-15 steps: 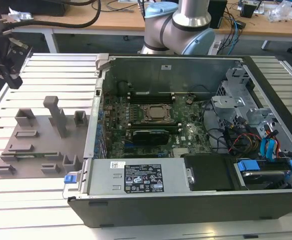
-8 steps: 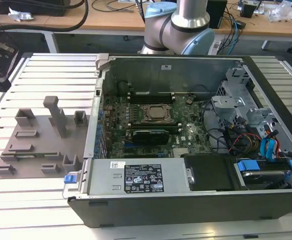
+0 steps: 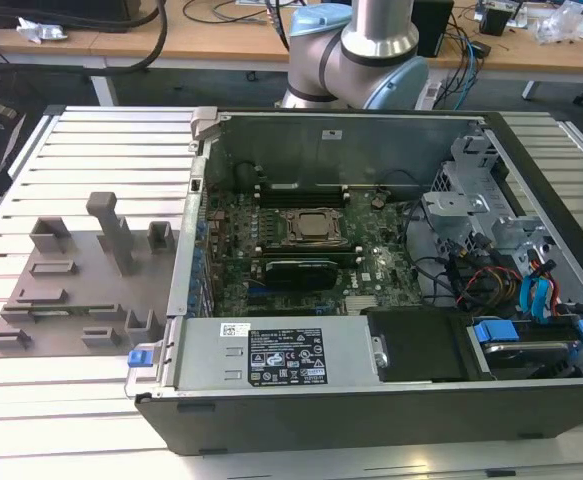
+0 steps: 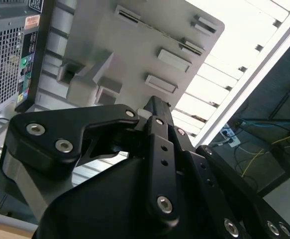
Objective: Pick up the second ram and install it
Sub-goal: 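Reach for the second ram, then pick up the second ram and move it above second insertion slot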
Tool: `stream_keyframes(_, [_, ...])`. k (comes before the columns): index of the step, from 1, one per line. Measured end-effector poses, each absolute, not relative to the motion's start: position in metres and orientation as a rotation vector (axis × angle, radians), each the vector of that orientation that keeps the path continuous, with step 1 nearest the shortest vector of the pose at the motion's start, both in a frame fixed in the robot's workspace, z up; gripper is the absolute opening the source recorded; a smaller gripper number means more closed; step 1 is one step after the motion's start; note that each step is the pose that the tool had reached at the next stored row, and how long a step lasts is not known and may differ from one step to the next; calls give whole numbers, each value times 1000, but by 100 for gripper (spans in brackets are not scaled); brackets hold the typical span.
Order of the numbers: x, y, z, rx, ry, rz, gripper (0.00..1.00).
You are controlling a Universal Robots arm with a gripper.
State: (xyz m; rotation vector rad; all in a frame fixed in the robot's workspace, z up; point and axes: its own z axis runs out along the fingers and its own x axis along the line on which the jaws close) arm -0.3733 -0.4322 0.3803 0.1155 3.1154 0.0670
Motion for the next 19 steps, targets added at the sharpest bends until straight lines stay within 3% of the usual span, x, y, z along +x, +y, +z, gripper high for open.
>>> stream_keyframes(19, [-370, -436, 379, -20, 3120, 63, 10])
